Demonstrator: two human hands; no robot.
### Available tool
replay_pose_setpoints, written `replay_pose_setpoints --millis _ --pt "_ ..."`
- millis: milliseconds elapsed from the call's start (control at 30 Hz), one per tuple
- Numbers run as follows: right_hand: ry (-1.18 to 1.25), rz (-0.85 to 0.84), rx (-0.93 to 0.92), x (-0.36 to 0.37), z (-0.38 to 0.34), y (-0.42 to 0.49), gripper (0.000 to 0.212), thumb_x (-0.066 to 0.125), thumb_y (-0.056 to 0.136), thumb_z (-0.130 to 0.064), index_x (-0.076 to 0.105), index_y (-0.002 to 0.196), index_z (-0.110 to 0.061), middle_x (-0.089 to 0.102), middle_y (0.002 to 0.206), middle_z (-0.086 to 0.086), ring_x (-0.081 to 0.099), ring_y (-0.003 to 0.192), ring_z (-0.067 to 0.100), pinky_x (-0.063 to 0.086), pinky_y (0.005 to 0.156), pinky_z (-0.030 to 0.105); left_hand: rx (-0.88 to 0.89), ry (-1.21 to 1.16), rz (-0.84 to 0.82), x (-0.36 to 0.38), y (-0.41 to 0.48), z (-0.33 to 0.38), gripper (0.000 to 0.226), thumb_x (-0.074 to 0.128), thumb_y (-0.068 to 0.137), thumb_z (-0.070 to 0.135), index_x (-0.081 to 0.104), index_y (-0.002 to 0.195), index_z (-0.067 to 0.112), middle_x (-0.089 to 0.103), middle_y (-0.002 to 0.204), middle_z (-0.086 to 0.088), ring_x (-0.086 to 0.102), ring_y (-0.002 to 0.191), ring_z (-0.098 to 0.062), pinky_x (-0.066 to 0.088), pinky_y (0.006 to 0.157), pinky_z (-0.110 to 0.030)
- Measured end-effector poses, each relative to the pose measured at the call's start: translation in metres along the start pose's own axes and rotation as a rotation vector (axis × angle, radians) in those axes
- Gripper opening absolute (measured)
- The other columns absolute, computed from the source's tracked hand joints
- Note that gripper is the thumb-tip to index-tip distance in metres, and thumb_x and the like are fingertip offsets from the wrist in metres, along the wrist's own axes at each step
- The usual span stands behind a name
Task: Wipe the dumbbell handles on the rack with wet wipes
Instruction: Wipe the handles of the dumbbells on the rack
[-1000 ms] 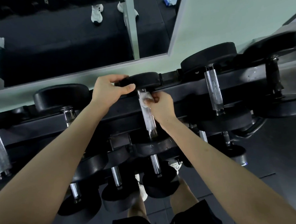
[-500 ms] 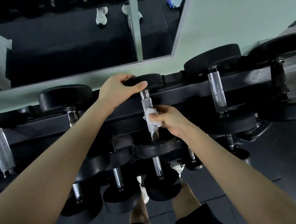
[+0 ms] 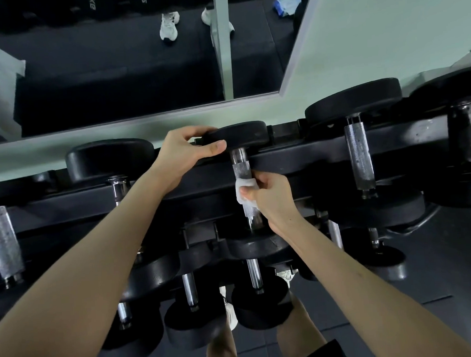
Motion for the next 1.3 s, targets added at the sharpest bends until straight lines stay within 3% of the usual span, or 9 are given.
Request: replay_pose_setpoints --millis 167,300,433,533,700,867,967,1067,1300 --pt "-0.026 0.173 -0.037 0.004 -0.028 0.023 0.026 0.056 0.077 0.005 0.061 0.06 -0.015 0.057 0.052 -0.01 0.054 0.053 0.001 0.045 0.056 0.018 0.06 0.228 -0.006 0.0 0.003 0.013 0.037 0.079 0.072 0.031 0.069 0.107 0.023 0.065 0.091 0.018 0.057 0.085 0.009 0.039 0.071 -0.002" --pt "-0.073 0.148 -0.028 0.002 -0.016 0.014 0.007 0.065 0.082 -0.006 0.064 0.074 -0.006 0.063 0.071 0.001 0.061 0.07 0.011 0.051 0.069 0.026 0.087 0.28 0.005 0.002 0.002 0.018 0.042 0.077 0.074 0.034 0.069 0.111 0.018 0.065 0.093 0.013 0.058 0.093 0.0 0.038 0.072 -0.007" --pt "-0.32 0.084 0.011 -0.002 0.012 -0.016 0.009 0.066 0.079 -0.011 0.066 0.081 -0.001 0.068 0.079 0.007 0.064 0.078 0.02 0.05 0.068 0.029 0.083 0.232 0.006 -0.001 -0.006 0.014 0.041 0.076 0.076 0.033 0.067 0.113 0.02 0.066 0.096 0.012 0.057 0.086 0.002 0.037 0.068 -0.003" --pt "-0.587 0.076 0.037 -0.004 -0.002 -0.02 0.022 0.068 0.077 -0.016 0.063 0.077 0.005 0.06 0.068 0.009 0.058 0.07 0.024 0.042 0.053 0.018 0.139 0.35 0.01 0.003 -0.017 0.019 0.034 0.069 0.082 0.037 0.067 0.113 0.021 0.068 0.104 0.006 0.059 0.093 -0.006 0.042 0.077 -0.016" --pt "-0.382 0.28 -0.134 -0.02 -0.043 -0.06 0.034 0.071 0.073 -0.008 0.065 0.106 -0.004 0.068 0.105 0.011 0.064 0.099 0.024 0.053 0.087 0.038 0.202 0.391 0.142 -0.002 -0.058 0.033 0.042 0.065 0.084 0.041 0.061 0.121 0.022 0.065 0.117 0.002 0.06 0.107 -0.014 0.044 0.095 -0.029" --pt "-0.154 0.123 -0.159 -0.002 -0.046 -0.107 0.02 0.075 0.069 -0.008 0.066 0.08 -0.021 0.071 0.084 0.014 0.068 0.082 0.029 0.056 0.079 0.045 0.108 0.031 -0.238 0.015 -0.133 0.025 0.009 0.065 0.085 0.033 0.068 0.092 0.027 0.066 0.082 0.005 0.057 0.074 -0.003 0.045 0.071 -0.016" --pt "-0.132 0.046 -0.181 0.009 -0.048 -0.127 0.018 0.075 0.074 -0.005 0.067 0.088 -0.014 0.07 0.081 0.015 0.066 0.072 0.024 0.055 0.064 0.031 0.118 0.059 -0.188 0.009 -0.152 0.015 0.009 0.07 0.083 0.023 0.069 0.091 0.02 0.068 0.08 0.003 0.059 0.065 0.006 0.043 0.062 -0.007" --pt "-0.082 -0.114 -0.148 0.018 -0.042 -0.144 0.021 0.077 0.075 -0.009 0.065 0.091 -0.015 0.067 0.074 0.004 0.062 0.062 0.012 0.05 0.056 0.019 0.037 0.04 -0.098 -0.003 -0.17 0.001 0.003 0.07 0.082 0.018 0.069 0.081 0.02 0.068 0.077 0.002 0.059 0.069 -0.005 0.046 0.066 -0.017" --pt "-0.289 -0.184 -0.148 0.049 -0.025 -0.155 0.022 0.076 0.077 -0.019 0.071 0.097 -0.012 0.067 0.074 -0.002 0.061 0.063 0.008 0.05 0.066 0.024 -0.063 -0.034 0.018 -0.039 -0.216 -0.033 0.005 0.06 0.09 0.009 0.062 0.086 0.01 0.067 0.076 -0.008 0.065 0.065 -0.016 0.057 0.072 -0.033"
Point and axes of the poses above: each hand's wrist, its own y-axis towards the middle knuckle, its own x-axis out of the palm, z = x × y, the point moved 5 cm from there along y, towards the middle knuckle
